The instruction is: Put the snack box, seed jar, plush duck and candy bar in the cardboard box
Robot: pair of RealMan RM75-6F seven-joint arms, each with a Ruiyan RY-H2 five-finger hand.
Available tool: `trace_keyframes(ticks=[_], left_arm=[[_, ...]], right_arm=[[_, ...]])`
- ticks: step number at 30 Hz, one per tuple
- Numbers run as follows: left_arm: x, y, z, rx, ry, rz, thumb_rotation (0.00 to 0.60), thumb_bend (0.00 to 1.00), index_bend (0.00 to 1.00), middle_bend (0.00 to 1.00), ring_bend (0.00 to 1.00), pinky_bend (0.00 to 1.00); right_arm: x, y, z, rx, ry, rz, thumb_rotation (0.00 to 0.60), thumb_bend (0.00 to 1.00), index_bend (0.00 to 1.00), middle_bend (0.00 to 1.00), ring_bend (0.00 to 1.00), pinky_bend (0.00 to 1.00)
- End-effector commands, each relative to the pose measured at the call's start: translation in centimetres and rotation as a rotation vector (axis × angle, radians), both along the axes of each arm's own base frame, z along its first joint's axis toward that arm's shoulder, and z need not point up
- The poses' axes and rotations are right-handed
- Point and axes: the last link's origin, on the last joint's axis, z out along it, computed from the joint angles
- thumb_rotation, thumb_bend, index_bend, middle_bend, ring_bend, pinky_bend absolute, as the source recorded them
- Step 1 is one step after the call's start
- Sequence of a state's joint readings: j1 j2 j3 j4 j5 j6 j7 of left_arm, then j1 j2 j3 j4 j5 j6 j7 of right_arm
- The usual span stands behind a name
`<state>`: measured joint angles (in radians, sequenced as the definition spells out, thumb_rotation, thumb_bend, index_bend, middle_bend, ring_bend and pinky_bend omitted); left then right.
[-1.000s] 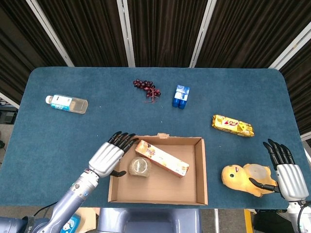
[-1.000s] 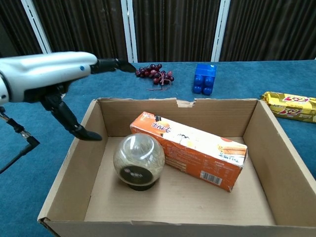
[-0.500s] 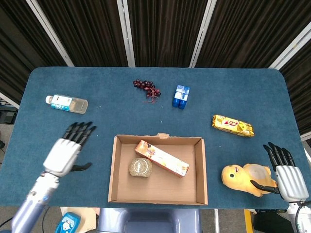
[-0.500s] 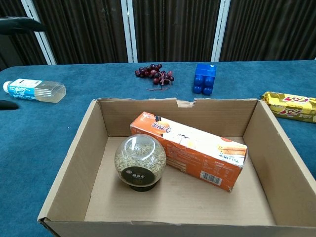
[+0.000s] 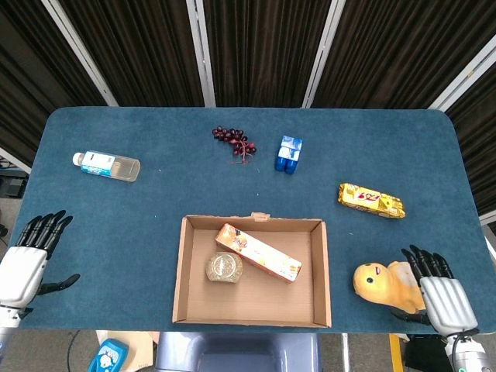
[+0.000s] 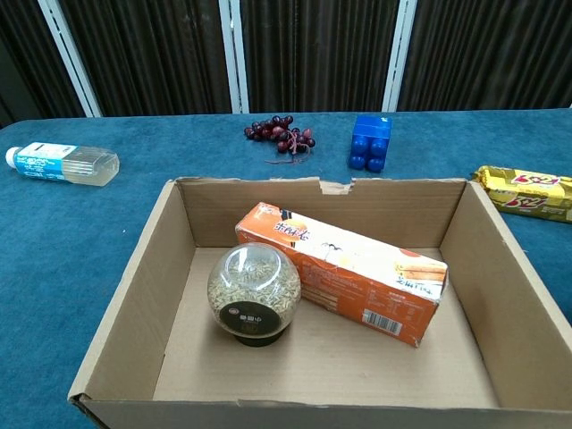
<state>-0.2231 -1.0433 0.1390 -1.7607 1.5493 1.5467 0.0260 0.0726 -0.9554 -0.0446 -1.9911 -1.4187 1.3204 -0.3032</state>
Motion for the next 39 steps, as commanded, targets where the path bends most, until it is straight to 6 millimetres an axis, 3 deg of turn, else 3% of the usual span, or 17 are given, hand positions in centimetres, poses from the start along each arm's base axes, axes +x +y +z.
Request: trace_keyframes(ticks=[1,18,19,21,23,25,29,39], left_arm=[[0.0,-0.2,-0.2,-0.009,-0.038,0.005,0.6,0.06,0.0,0.0,0.0,0.0],[-0.2,0.4,-0.1,-0.023,-0.079,0.01,0.6,0.06,0.0,0.0,0.0,0.0],[-0.3,0.4,-0.1,-0.026,-0.085,0.017,0.6,0.06,0.0,0.0,0.0,0.0],[-0.4,0.5,-0.1,-0.031,-0.094,0.026,0.6,0.06,0.0,0.0,0.0,0.0],[-0.4,0.6,0.0,-0.035,-0.099,0.031,0.6,0.05,0.0,0.0,0.0,0.0],[-0.4,0.6,0.1,-0.036,-0.102,0.032,0.6,0.06,0.0,0.0,0.0,0.0],[-0.4,0.7,0.1,-0.04,-0.109,0.033,0.6,0.05,0.0,0.0,0.0,0.0],[-0.3,0.6,0.2,-0.038,-0.119,0.03,0.6,0.06,0.0,0.0,0.0,0.0]], right_arm=[[-0.6,-0.2,-1.3,0.054,0.039,-0.044,0.6,0.0,0.0,0.0,0.0,0.0],[-2.8,-4.5,-6.5,0.105,0.126,-0.172,0.6,0.0,0.0,0.0,0.0,0.01],[-3.0,-4.7,-6.8,0.109,0.139,-0.18,0.6,0.01,0.06,0.03,0.02,0.09],[-3.1,-5.1,-7.0,0.102,0.163,-0.182,0.6,0.04,0.3,0.22,0.21,0.36],[-3.0,-5.7,-6.9,0.065,0.191,-0.159,0.6,0.09,0.59,0.51,0.52,0.67],[-2.7,-5.8,-7.1,0.037,0.198,-0.142,0.6,0.12,0.69,0.63,0.64,0.78],[-2.1,-5.7,-7.0,-0.002,0.194,-0.104,0.6,0.16,0.77,0.71,0.72,0.87],[-0.6,-5.7,-5.8,-0.061,0.127,-0.026,0.6,0.18,0.78,0.72,0.73,0.88]])
